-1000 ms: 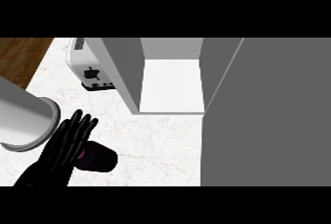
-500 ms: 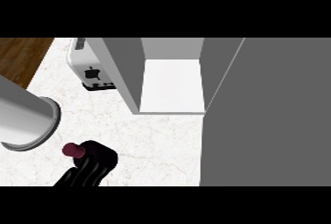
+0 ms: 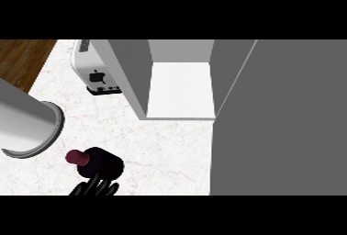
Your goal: Pick up the wine, place it into the cabinet and close the cabinet
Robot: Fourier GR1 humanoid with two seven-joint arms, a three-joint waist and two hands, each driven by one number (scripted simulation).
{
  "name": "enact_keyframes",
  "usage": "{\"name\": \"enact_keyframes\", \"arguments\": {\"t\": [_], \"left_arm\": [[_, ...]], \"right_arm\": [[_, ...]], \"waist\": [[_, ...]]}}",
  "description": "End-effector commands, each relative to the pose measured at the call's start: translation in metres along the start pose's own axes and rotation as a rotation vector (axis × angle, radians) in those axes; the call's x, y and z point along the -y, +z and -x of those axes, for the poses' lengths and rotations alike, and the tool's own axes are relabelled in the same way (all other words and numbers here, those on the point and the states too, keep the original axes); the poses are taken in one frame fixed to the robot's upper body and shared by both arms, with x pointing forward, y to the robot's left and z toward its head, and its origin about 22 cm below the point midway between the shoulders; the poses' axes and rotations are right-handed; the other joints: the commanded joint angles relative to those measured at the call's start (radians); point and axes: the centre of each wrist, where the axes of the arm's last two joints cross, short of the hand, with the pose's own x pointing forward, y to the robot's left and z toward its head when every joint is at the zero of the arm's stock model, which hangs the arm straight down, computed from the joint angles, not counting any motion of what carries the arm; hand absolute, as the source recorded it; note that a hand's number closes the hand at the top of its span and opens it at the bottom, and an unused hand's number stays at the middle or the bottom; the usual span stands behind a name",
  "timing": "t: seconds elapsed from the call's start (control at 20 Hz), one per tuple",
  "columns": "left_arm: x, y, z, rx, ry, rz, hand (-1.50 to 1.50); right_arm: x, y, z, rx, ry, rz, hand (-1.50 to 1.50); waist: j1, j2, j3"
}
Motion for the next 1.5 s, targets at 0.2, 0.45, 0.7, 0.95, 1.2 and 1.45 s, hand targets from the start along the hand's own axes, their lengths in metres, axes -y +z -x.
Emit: {"name": "enact_keyframes", "arguments": {"t": [0.2,0.45,0.7,0.95,1.2,1.45], "left_arm": [[0.014,0.015,-0.047,0.103,0.018,-0.007,-1.5],[0.006,0.022,-0.058,0.104,-0.019,-0.026,-1.5],[-0.012,0.007,-0.037,0.111,-0.025,-0.1,-1.5],[-0.012,0.011,-0.061,0.106,-0.062,-0.109,-1.5],[-0.042,0.004,-0.056,0.086,-0.103,-0.169,-1.5],[-0.063,0.003,-0.042,0.06,-0.073,-0.178,-1.5]], "right_arm": [[-0.012,0.003,-0.028,0.037,-0.034,0.009,-1.5],[-0.008,-0.001,-0.029,0.037,0.002,0.004,-1.5],[-0.003,0.007,-0.038,0.037,0.014,-0.003,-1.5],[-0.015,-0.002,-0.034,0.035,-0.007,0.021,-1.5],[-0.01,0.005,-0.04,0.04,0.008,0.02,-1.5],[-0.012,-0.01,-0.028,0.049,0.007,0.031,-1.5]], "waist": [[0.002,-0.001,0.0],[0.005,-0.001,-0.001],[-0.011,0.001,-0.001],[-0.007,0.001,-0.001],[-0.018,0.002,-0.001],[-0.005,0.002,-0.001]]}}
